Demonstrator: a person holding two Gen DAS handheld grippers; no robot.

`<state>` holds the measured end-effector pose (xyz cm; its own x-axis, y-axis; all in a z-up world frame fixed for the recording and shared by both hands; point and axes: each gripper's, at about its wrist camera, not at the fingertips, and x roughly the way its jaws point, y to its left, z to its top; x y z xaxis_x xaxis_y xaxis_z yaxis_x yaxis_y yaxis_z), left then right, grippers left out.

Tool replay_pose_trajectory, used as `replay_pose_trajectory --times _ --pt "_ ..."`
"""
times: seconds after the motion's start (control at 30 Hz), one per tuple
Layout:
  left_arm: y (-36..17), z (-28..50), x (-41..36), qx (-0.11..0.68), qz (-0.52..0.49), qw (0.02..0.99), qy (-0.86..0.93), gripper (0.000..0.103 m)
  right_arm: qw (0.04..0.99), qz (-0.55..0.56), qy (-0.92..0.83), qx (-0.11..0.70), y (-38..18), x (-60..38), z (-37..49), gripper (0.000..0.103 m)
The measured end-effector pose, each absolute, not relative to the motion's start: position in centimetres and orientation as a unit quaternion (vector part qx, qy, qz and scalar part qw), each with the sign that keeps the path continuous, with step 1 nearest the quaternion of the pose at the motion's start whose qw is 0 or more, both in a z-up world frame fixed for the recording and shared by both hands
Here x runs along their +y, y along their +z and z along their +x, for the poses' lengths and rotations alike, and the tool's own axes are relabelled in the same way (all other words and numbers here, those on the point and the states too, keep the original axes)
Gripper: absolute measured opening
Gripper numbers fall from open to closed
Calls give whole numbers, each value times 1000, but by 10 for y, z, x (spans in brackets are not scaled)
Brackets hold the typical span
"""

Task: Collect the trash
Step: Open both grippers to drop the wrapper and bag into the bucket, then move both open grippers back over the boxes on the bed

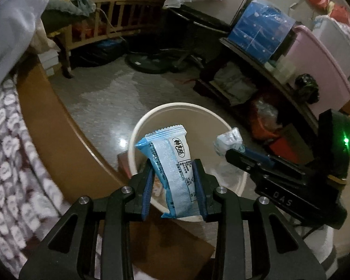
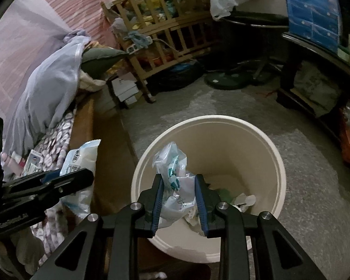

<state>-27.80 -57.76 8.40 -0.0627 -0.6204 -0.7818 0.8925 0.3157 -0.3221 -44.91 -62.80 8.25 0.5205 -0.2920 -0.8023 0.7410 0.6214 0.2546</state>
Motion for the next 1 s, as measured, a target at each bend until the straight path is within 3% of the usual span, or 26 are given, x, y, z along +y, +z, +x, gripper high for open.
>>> replay_pose_trajectory --times 0.03,0.07,0.13,0.63,1.0 --pt "83 -277 -577 463 144 665 -568 58 817 298 -323 374 83 -629 -450 41" --pt "84 -276 -577 465 137 663 -570 62 815 296 -332 372 84 -630 -451 58" --pt "87 -274 -574 465 131 663 -572 62 816 300 -340 359 87 -632 -455 68" --pt "102 -229 -485 441 141 742 -485 62 838 284 -274 376 97 -582 -405 68" --pt "93 -166 -362 464 107 788 -391 62 862 267 -161 400 101 -501 -318 68"
